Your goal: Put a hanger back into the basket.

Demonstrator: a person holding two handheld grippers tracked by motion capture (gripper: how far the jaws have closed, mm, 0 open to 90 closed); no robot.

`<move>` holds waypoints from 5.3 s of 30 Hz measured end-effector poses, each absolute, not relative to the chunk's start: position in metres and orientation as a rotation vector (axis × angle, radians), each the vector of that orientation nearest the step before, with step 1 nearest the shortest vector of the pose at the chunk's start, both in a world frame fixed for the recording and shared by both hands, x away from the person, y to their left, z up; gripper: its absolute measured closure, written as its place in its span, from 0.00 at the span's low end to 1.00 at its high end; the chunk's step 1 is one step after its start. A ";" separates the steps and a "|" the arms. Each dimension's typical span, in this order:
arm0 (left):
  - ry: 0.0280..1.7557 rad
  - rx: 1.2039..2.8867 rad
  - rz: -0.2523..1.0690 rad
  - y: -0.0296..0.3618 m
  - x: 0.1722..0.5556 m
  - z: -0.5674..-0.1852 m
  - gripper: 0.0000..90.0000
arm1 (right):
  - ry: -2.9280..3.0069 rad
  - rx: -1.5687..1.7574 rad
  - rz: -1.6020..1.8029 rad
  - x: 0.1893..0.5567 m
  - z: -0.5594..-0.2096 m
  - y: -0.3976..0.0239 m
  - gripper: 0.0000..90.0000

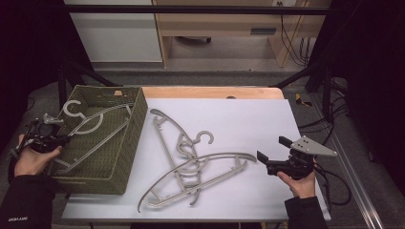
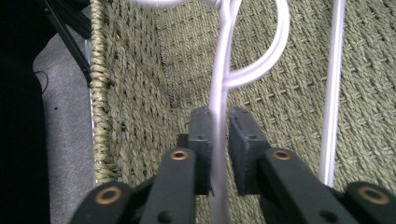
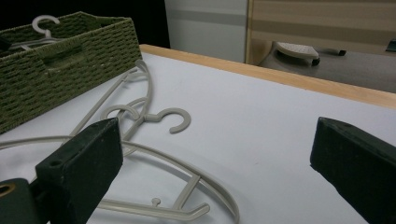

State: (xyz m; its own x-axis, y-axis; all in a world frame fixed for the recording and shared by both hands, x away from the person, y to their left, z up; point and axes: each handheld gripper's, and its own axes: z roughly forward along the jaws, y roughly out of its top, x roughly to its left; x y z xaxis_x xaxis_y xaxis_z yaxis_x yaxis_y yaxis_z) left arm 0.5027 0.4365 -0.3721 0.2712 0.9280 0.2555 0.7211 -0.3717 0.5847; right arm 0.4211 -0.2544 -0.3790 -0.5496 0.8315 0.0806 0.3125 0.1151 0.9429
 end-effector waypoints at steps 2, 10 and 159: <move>1.489 2.153 0.809 0.436 0.500 -0.367 0.86 | 1.922 1.106 1.438 0.421 -0.379 -0.255 0.03; 1.367 1.981 0.794 0.422 0.481 -0.339 0.63 | 1.921 1.108 1.440 0.420 -0.378 -0.256 0.03; 0.824 2.282 0.362 0.177 0.439 -0.402 0.92 | 1.937 1.098 1.458 0.417 -0.379 -0.256 0.03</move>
